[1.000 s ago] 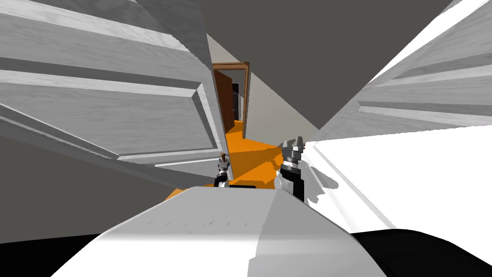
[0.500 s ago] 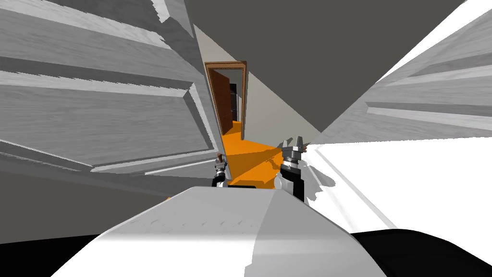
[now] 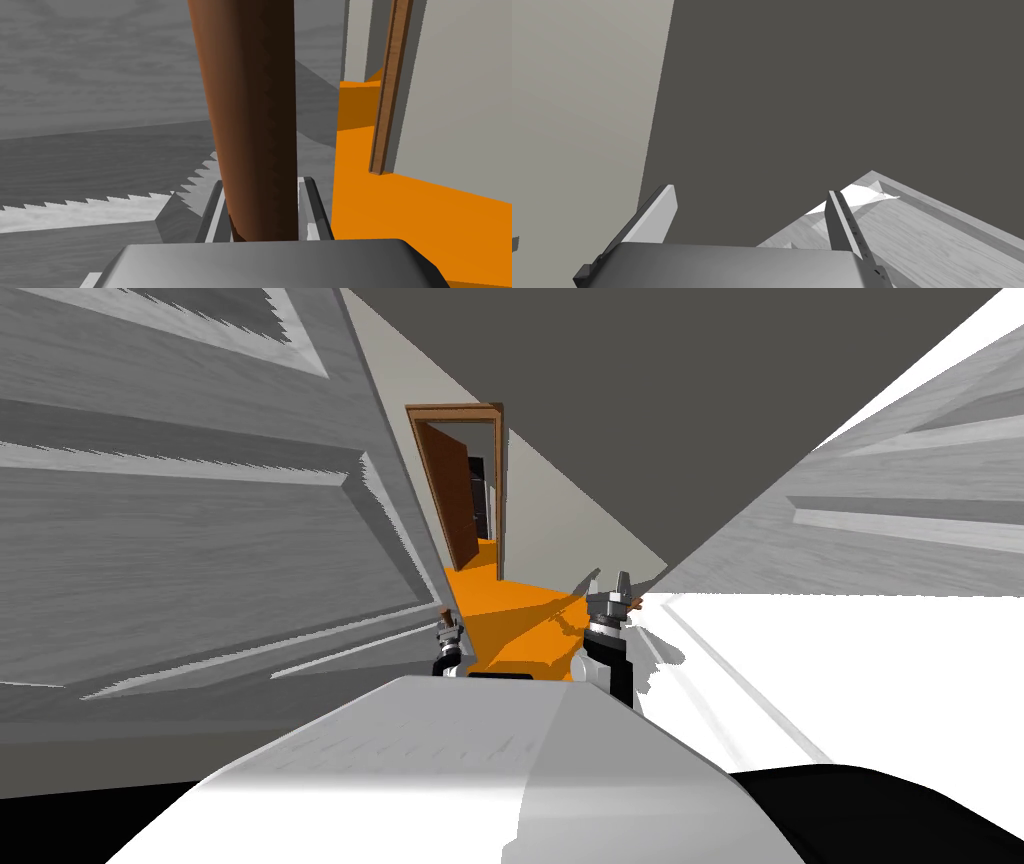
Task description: Push the door open
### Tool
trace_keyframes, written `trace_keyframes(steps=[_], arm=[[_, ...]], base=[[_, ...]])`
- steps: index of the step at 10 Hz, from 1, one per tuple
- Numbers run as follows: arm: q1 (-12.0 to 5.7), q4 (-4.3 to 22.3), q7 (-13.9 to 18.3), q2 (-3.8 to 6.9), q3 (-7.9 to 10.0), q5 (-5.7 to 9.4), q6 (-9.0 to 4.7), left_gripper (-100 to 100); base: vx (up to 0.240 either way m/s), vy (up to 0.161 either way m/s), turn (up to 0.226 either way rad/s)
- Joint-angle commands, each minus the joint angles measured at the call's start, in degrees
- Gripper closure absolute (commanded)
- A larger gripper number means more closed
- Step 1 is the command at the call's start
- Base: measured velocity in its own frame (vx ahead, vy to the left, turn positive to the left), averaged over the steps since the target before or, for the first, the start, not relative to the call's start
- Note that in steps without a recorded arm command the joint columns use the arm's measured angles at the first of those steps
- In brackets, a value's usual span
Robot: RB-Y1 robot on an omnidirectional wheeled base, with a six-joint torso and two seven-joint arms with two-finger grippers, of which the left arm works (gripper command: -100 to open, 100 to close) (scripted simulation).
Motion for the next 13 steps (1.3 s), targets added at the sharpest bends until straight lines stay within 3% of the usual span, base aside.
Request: trace_keyframes(steps=[1,13], arm=[[0.81,-0.7,-0.8,0.39,2.07,1.08,-0.99,100],[4.48,-3.7,-3.0,0.75,9.60,5.85,-3.25,100]], base=[[0.161,0.014,-0.078],[0.110,0.011,-0.061]])
